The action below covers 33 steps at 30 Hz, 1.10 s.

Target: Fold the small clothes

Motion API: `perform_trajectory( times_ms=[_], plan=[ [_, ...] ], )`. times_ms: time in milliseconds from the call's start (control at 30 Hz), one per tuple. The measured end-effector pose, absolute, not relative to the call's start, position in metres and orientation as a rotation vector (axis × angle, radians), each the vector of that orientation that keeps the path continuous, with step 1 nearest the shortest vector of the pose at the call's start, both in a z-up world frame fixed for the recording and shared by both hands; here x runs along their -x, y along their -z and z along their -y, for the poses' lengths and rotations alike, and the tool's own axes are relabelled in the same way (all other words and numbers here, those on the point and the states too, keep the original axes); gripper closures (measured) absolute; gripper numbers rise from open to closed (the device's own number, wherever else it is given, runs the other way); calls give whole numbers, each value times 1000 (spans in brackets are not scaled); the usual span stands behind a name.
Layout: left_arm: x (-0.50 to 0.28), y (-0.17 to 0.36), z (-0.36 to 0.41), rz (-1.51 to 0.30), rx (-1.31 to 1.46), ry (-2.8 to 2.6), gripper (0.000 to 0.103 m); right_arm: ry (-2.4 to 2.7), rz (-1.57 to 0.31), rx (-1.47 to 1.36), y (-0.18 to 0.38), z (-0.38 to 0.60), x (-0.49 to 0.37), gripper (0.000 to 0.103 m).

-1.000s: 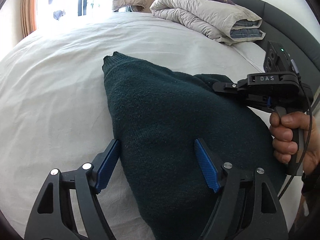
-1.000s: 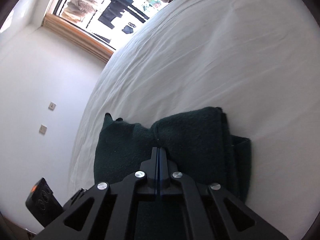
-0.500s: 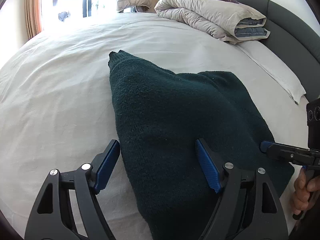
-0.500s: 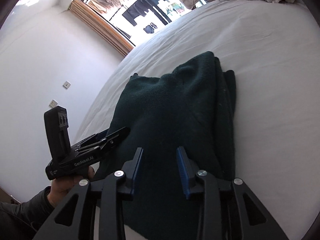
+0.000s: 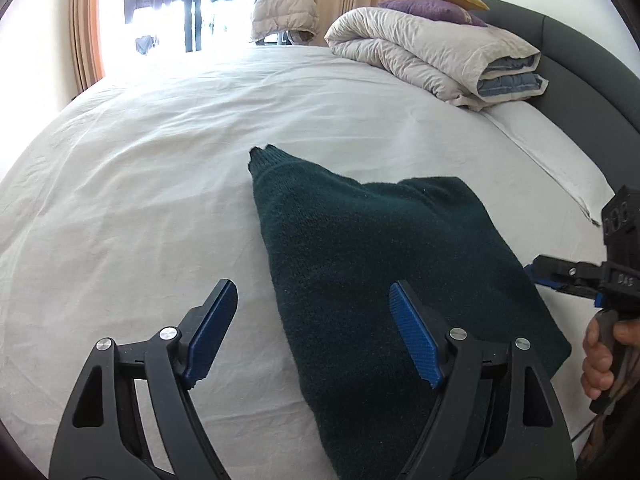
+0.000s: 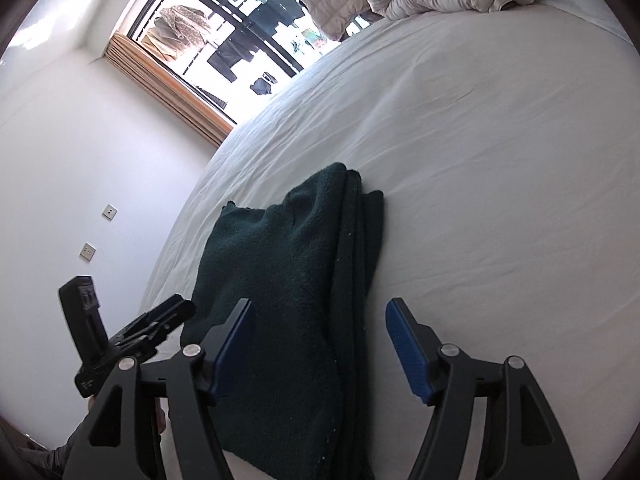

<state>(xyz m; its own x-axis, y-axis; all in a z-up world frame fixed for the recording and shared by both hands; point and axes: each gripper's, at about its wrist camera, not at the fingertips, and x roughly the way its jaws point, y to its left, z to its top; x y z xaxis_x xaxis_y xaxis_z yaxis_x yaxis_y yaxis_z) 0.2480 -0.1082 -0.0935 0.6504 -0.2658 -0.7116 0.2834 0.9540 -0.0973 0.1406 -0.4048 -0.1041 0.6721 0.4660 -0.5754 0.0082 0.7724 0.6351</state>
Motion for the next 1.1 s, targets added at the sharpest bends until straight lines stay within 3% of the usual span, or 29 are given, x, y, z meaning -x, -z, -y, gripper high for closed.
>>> perform_trajectory(
  times_ms=[67,133,200,267,400,467,667,1100],
  plan=[
    [-251,91,97,-809,3,306,13,-274,-855,-623,114,398,-149,32],
    [-260,99,86,-859,49,307,12,-273,-872,-612,119,396,-153,31],
    [-271,114,81,-934,95,321,12,-305,-868,-634,120,392,-157,22],
    [-278,130,83,-996,157,372,12,-317,-885,-610,120,385,-163,23],
    [-286,145,94,-1033,218,436,13,-297,-934,-539,121,368,-179,47],
    [-288,144,100,-1059,260,502,50,-290,-942,-562,121,371,-180,64],
    [-276,126,100,-1048,206,500,71,-215,-914,-481,104,351,-167,74],
    [-188,33,-34,-936,215,422,74,-383,-834,-423,23,240,-125,75]
  ],
)
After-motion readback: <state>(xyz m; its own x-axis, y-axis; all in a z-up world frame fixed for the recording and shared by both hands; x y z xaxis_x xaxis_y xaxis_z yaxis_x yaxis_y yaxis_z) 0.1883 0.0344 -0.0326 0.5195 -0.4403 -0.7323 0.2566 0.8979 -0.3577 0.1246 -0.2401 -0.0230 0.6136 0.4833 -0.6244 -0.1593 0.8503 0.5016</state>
